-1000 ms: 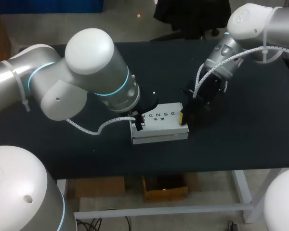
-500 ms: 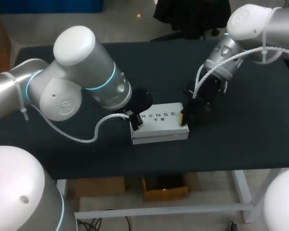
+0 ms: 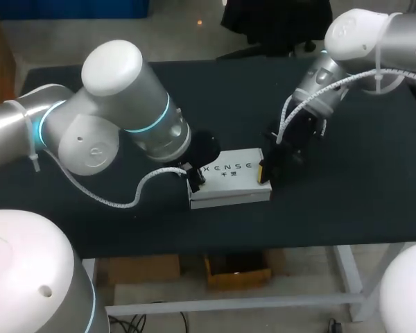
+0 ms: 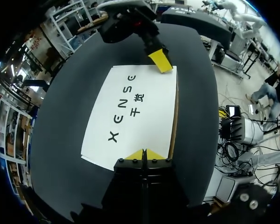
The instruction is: Assemble the packaging by folding the flat box into shape, placing the metal phone stand inside, and closing the box properly
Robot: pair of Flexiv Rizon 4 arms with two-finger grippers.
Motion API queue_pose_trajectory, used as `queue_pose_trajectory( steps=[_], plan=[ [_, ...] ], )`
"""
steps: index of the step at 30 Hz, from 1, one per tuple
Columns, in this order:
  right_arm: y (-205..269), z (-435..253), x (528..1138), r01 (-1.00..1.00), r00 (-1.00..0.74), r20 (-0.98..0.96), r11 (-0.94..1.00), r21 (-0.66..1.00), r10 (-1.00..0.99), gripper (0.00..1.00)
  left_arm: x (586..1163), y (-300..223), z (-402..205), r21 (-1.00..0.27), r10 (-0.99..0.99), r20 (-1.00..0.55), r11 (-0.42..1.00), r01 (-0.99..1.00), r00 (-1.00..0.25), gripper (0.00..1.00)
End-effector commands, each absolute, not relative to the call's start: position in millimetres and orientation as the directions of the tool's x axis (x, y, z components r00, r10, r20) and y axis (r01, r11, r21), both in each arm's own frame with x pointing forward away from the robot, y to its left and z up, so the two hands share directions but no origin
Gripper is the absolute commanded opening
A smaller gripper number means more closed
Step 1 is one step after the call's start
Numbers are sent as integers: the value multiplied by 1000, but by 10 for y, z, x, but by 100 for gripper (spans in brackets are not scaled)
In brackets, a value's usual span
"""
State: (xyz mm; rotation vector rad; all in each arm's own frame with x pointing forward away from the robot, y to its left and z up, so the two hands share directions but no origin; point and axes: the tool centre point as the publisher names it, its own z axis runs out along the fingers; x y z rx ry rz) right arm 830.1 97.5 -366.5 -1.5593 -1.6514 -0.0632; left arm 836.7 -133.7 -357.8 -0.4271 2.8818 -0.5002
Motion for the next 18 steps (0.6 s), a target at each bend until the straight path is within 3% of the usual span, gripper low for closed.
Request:
queue_pose_trajectory(
  steps=[1,18],
  plan=[
    [980,-3758,8330,832,141,588,227,-507,797,0,8380,-1349,-3689,-356,-313,-130,900,-250,-941,0],
    [956,-3784,8350,828,154,582,217,-517,798,0,8320,-1331,-3893,-392,-334,-115,881,-266,-936,0]
  ],
)
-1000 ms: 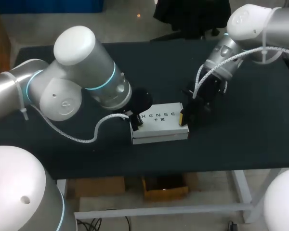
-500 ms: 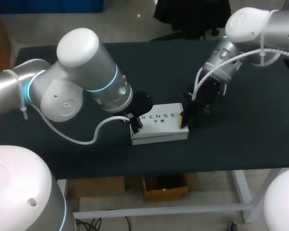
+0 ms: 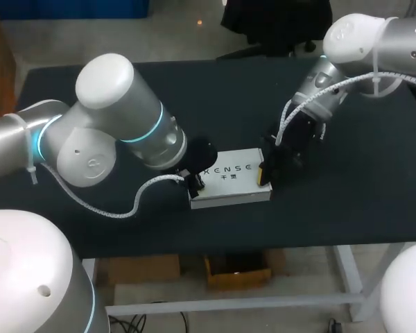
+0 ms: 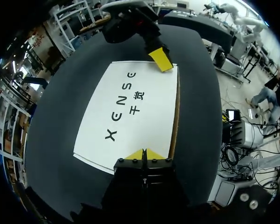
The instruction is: Assemble the packaging by folding the flat box into shape, placing the metal phone stand inside, and closing the box properly
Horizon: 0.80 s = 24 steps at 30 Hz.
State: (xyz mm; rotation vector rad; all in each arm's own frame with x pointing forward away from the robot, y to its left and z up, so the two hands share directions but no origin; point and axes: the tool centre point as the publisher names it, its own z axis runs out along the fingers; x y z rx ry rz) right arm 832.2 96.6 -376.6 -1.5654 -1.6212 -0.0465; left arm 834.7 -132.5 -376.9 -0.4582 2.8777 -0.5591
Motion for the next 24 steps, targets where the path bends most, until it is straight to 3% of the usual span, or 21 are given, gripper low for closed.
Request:
queue_pose_trajectory(
  steps=[1,9,24],
  plan=[
    [955,-3778,8349,829,154,583,217,-516,798,0,8312,-1333,-3868,-394,-336,-119,880,-266,-934,0],
    [944,-3697,8311,841,135,597,226,-491,791,0,8255,-1353,-3675,-392,-326,-179,889,-236,-928,0],
    [887,-3847,8326,826,161,600,225,-516,784,0,8304,-1388,-3788,-391,-328,-133,885,-254,-935,0]
  ],
)
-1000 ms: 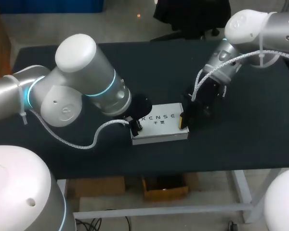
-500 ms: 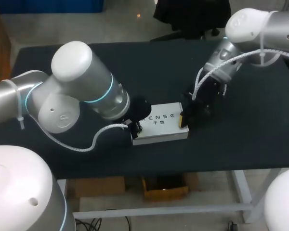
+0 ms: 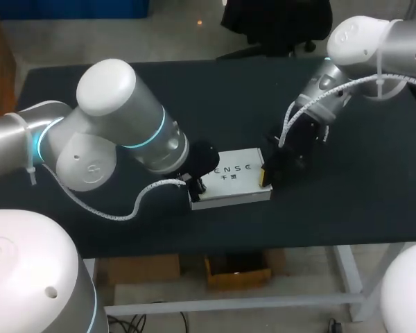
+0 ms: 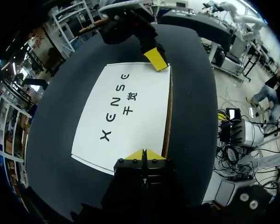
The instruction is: Assemble the packaging by folding the flat box into shape, placing the metal phone stand inside, and closing the box properly
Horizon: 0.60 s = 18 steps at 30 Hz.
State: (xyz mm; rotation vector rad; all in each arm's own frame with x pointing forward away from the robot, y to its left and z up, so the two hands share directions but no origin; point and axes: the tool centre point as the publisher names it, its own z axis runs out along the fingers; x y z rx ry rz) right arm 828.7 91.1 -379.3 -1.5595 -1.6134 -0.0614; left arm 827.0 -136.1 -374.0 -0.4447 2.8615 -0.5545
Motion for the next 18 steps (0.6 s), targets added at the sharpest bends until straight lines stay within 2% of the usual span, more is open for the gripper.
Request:
queue_pose_trajectory(
  steps=[1,10,13,14,15,16,18],
  plan=[
    [885,-3815,8322,831,156,603,226,-508,782,0,8290,-1387,-3748,-392,-330,-146,885,-252,-933,0],
    [836,-3370,8299,892,61,663,257,-372,746,0,8148,-1435,-3302,-404,-369,-195,875,-268,-909,0],
    [767,-3234,8321,919,15,695,264,-292,719,0,8100,-1484,-3192,-401,-392,-182,867,-296,-902,58],
    [734,-3190,8332,928,-3,705,265,-262,709,8,8084,-1501,-3162,-397,-398,-179,866,-304,-900,100],
    [688,-3140,8352,936,-26,722,271,-226,691,19,8057,-1521,-3120,-397,-412,-170,860,-321,-895,100],
    [660,-3115,8367,940,-39,730,273,-205,682,24,8042,-1533,-3097,-396,-422,-162,856,-333,-892,100],
    [575,-3048,8416,950,-76,747,274,-147,661,46,7990,-1578,-3034,-385,-452,-148,845,-370,-880,100]
  ],
)
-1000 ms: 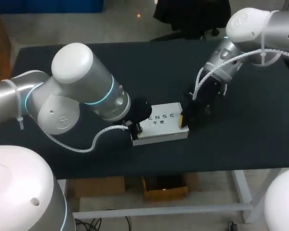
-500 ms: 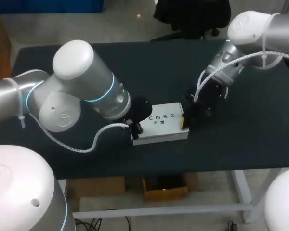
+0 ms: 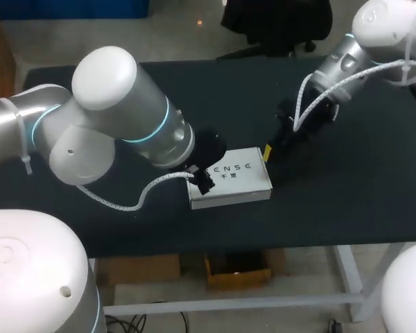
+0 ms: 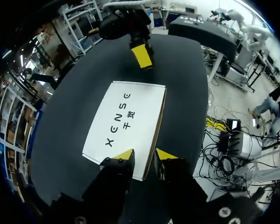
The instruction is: Assemble the packaging by folding the flat box into shape, placing the metal phone stand inside, and closing the box properly
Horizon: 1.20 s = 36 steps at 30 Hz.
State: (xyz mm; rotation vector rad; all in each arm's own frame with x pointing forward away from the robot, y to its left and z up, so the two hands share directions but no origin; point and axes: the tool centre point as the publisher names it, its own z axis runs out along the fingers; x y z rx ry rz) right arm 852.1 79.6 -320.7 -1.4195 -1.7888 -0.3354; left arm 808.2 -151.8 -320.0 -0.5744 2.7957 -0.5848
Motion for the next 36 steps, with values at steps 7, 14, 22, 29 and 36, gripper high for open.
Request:
queue_pose_trajectory(
  steps=[7,14,22,29,36],
  plan=[
    [207,-2912,8662,961,-214,773,271,56,597,100,7736,-1802,-2912,-341,-595,-71,769,-542,-800,100],
    [-19,-2823,8855,902,-427,707,318,292,564,100,7525,-2114,-2984,-246,-779,-20,612,-752,-627,100],
    [-314,-2761,9070,814,-564,575,277,511,593,100,7374,-2367,-3175,-135,-903,26,422,-896,-429,100],
    [-541,-2787,9161,775,-576,531,209,597,621,100,7274,-2479,-3305,-53,-971,23,238,-970,-239,100],
    [-541,-2787,9161,775,-576,531,209,597,621,100,7264,-2481,-3331,-34,-976,-3,217,-976,-217,100]
  ],
)
